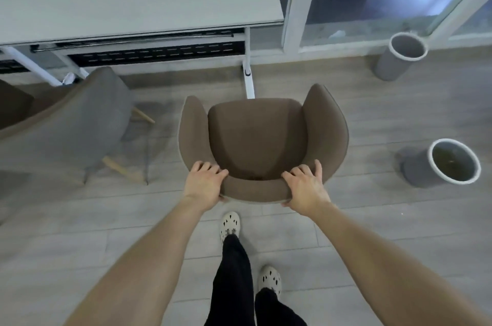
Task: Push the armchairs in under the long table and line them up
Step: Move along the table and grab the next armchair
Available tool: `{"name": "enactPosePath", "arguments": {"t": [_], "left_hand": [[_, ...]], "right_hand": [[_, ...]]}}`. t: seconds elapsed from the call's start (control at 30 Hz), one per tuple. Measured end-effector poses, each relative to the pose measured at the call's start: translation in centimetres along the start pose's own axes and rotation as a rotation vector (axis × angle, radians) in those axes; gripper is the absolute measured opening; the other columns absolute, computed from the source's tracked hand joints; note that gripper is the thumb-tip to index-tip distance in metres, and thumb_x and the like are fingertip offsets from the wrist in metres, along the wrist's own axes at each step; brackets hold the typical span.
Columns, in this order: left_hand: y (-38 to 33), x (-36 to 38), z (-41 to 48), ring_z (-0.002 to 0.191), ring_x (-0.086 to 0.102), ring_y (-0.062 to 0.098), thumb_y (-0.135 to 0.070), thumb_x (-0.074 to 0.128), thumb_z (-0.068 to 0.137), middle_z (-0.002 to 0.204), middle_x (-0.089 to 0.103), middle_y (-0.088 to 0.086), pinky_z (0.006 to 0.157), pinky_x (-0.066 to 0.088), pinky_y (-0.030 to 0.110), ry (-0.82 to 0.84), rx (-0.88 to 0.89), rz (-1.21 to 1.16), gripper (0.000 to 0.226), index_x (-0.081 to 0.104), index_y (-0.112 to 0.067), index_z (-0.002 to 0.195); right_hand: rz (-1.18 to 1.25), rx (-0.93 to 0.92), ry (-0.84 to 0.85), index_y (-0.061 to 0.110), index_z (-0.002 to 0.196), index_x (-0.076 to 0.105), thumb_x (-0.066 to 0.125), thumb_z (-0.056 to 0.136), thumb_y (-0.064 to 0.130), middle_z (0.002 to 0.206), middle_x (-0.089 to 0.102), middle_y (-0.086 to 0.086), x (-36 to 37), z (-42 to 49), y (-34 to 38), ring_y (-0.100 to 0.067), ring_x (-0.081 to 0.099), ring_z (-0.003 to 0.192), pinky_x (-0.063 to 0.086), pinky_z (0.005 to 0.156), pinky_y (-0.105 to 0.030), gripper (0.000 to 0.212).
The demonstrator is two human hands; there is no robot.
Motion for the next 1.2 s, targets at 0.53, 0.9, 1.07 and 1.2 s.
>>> {"name": "enactPosePath", "arguments": {"t": [0.53,0.9,1.07,1.2], "left_hand": [[6.6,0.2,0.2,0.117,0.060,0.032,-0.065,0.089,0.066,0.116,0.066,0.002,0.115,0.038,0.048,0.001,-0.086,-0.004,0.077,0.063,-0.025,0.127],[14.2,-2.5,8.2,0.116,0.058,0.030,-0.066,0.086,0.071,0.118,0.065,0.000,0.112,0.038,0.046,-0.010,-0.063,0.045,0.075,0.059,-0.029,0.130],[17.3,-3.5,10.7,0.121,0.058,0.030,-0.064,0.084,0.076,0.124,0.065,0.000,0.115,0.037,0.046,-0.022,-0.050,0.052,0.072,0.058,-0.029,0.133],[18.0,-3.6,11.1,0.122,0.056,0.029,-0.066,0.081,0.077,0.124,0.064,-0.001,0.115,0.035,0.045,-0.013,-0.037,0.053,0.071,0.057,-0.029,0.133]], "right_hand": [[-0.036,-0.120,-0.042,0.029,0.134,0.060,0.081,0.079,0.065,0.127,0.063,-0.003,-2.7,5.8,4.4,-0.032,0.052,0.129,0.017,0.124,-0.063,0.069],[-0.030,-0.089,-0.039,0.031,0.139,0.058,0.081,0.079,0.067,0.129,0.061,-0.001,-7.5,15.8,4.9,-0.031,0.049,0.131,0.016,0.125,-0.062,0.074],[-0.017,-0.076,-0.038,0.032,0.139,0.058,0.080,0.078,0.068,0.128,0.062,-0.002,-9.0,19.1,6.0,-0.032,0.050,0.131,0.015,0.124,-0.063,0.074],[-0.008,-0.064,-0.027,0.032,0.140,0.057,0.079,0.078,0.069,0.128,0.062,-0.001,-9.1,19.9,6.2,-0.031,0.050,0.131,0.016,0.125,-0.061,0.076]]}}
Point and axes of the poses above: each hand's wrist, its own z-axis towards the middle knuckle, its own x-axis out of the palm, y = z × x, the point moved 6 cm from there along z, towards the middle knuckle
